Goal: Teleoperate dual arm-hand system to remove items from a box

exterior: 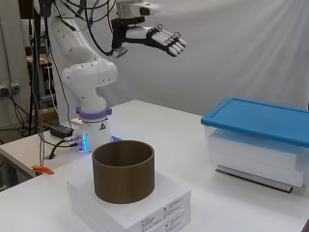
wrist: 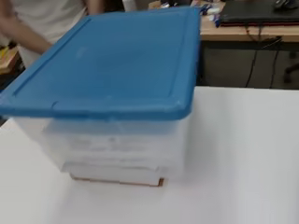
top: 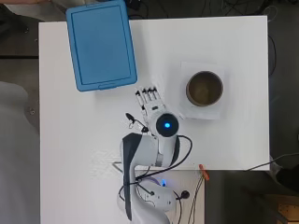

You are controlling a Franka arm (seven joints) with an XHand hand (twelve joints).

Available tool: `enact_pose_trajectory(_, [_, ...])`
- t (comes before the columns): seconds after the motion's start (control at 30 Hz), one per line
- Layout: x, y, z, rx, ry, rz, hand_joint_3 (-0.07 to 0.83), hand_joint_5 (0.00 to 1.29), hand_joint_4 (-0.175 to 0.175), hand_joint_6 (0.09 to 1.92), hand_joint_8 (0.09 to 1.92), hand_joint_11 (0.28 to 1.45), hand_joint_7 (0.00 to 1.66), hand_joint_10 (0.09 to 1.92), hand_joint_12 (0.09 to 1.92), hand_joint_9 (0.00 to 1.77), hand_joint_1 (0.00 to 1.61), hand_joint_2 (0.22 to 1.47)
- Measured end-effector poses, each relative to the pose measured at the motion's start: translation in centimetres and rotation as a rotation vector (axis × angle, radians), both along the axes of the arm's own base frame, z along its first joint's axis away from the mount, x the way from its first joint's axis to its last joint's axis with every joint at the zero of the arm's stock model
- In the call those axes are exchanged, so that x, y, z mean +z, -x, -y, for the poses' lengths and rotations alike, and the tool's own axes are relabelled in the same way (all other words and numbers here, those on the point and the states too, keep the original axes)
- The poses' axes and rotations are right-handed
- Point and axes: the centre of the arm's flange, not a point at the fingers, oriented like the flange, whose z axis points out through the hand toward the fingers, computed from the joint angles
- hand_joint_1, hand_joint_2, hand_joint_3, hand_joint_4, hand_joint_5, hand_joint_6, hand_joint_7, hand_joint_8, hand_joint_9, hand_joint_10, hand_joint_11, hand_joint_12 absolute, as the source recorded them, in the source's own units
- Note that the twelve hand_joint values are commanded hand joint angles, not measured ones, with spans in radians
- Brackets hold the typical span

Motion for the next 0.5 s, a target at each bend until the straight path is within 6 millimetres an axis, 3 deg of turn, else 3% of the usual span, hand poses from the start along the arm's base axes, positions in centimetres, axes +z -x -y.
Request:
enact_pose_trajectory(0.1, [-2.6,-0.2,-3.4,0.086,0.026,-0.031,-0.002,0.20,-0.048,0.09,0.09,0.45,0.29,0.09,0.09,0.38,0.21,0.98])
enact_pose_trajectory(0.23, [-4.7,-1.9,-6.5,0.084,0.060,0.042,-0.017,0.09,-0.053,0.09,0.09,0.43,0.18,0.09,0.09,0.27,0.20,0.93])
enact_pose_trajectory(0.27, [-5.1,-2.1,-8.2,0.060,0.083,0.088,-0.018,0.08,-0.051,0.09,0.09,0.43,0.17,0.09,0.09,0.27,0.19,0.92])
enact_pose_trajectory(0.43, [-7.6,0.7,-14.6,-0.060,0.203,0.162,0.005,0.08,-0.069,0.09,0.09,0.41,0.16,0.09,0.09,0.25,0.37,0.96])
enact_pose_trajectory(0.5, [-8.6,0.3,-15.9,-0.035,0.274,0.208,0.007,0.09,-0.081,0.09,0.09,0.41,0.16,0.09,0.09,0.26,0.41,0.97])
